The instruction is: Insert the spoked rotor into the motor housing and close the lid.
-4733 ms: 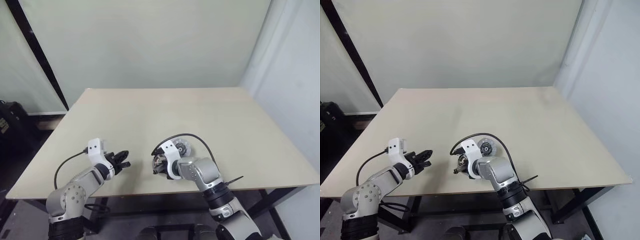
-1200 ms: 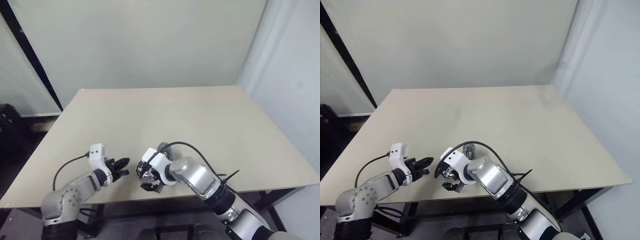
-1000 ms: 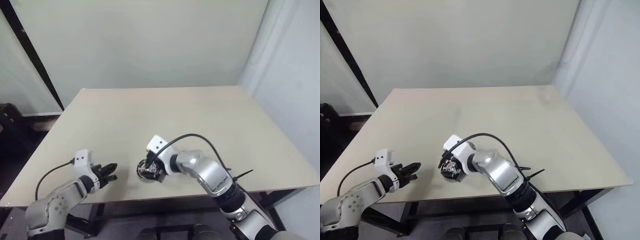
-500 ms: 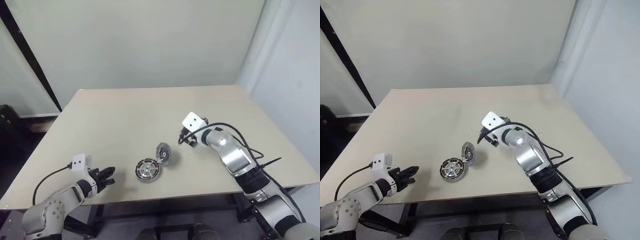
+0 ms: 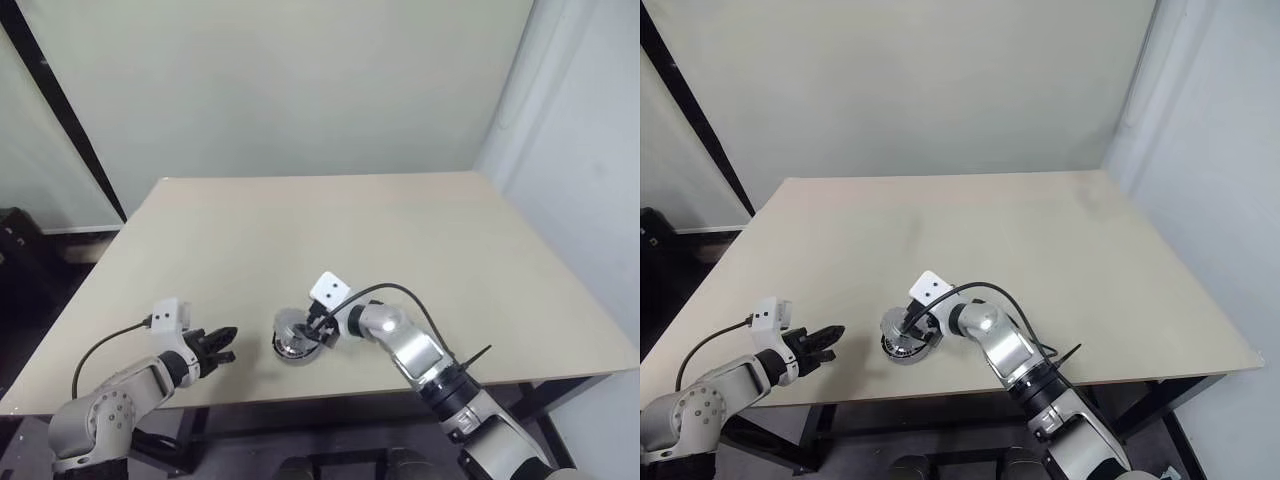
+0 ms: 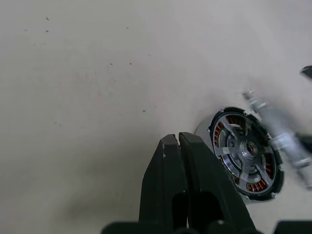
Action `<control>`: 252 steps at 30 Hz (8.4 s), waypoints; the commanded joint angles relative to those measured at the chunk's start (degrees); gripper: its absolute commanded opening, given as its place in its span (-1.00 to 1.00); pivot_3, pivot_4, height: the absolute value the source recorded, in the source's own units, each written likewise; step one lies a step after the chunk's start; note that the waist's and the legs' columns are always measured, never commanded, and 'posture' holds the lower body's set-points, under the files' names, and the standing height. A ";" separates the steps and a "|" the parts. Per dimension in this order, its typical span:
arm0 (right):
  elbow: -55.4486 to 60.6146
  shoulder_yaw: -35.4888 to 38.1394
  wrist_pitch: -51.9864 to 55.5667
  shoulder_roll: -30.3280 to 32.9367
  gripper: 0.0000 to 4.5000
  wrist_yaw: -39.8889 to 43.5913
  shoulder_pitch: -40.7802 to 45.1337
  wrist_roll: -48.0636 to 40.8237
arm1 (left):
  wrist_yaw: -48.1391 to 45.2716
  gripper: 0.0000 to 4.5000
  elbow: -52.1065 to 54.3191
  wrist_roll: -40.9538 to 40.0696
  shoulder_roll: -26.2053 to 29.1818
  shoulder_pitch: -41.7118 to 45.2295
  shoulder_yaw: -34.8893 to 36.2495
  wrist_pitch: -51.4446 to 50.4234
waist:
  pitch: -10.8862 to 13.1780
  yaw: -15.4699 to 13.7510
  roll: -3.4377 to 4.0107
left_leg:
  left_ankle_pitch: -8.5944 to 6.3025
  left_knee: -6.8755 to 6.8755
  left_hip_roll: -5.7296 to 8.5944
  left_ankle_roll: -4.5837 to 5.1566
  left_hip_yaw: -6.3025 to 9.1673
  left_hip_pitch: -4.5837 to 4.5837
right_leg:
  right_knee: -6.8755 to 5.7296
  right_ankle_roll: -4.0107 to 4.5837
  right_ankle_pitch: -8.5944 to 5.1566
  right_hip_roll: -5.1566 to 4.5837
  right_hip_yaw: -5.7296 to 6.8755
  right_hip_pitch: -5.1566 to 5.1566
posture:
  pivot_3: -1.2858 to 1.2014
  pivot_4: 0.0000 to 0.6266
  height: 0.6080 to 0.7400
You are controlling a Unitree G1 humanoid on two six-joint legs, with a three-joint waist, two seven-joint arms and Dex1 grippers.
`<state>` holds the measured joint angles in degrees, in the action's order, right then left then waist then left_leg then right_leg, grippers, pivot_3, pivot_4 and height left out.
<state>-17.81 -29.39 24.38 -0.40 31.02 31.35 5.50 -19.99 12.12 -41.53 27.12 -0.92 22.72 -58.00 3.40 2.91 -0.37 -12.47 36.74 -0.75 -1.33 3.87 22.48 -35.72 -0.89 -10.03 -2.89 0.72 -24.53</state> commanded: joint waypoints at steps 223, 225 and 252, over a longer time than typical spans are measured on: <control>-44.96 7.44 -19.14 -5.16 0.46 24.78 18.13 7.48 | -2.91 -1.00 6.27 -2.64 4.50 2.53 -1.14 0.02 | 0.10 0.37 0.32 | -0.01 -0.19 0.04 -0.03 0.06 -0.87 | -0.15 0.02 0.01 0.05 -0.05 0.25 | 0.03 -1.00 1.00; -44.98 7.21 -19.16 -5.11 0.46 24.83 18.09 7.65 | -3.45 -1.00 5.87 -1.61 4.95 2.80 -2.36 0.71 | 0.10 0.36 0.32 | -0.01 -0.21 0.03 -0.03 0.07 -0.88 | -0.15 0.02 0.01 0.05 -0.05 0.23 | 0.03 -1.00 1.00; -45.15 6.45 -19.54 -4.60 0.46 24.74 18.63 8.04 | -5.72 -1.00 -6.54 11.05 -1.38 7.26 -18.23 6.46 | -0.01 0.32 0.24 | -0.01 -0.31 0.03 -0.02 0.06 -0.87 | -0.11 0.02 0.01 0.05 -0.02 0.23 | 0.03 -1.00 1.00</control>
<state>-61.88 -21.50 4.03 -5.93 57.04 50.43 11.33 -25.57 5.35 -31.19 25.85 5.12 4.64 -52.53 3.38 3.23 -0.13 -12.48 36.43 -0.73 -1.35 3.94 21.61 -35.84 -0.87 -10.03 -2.84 0.70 -24.30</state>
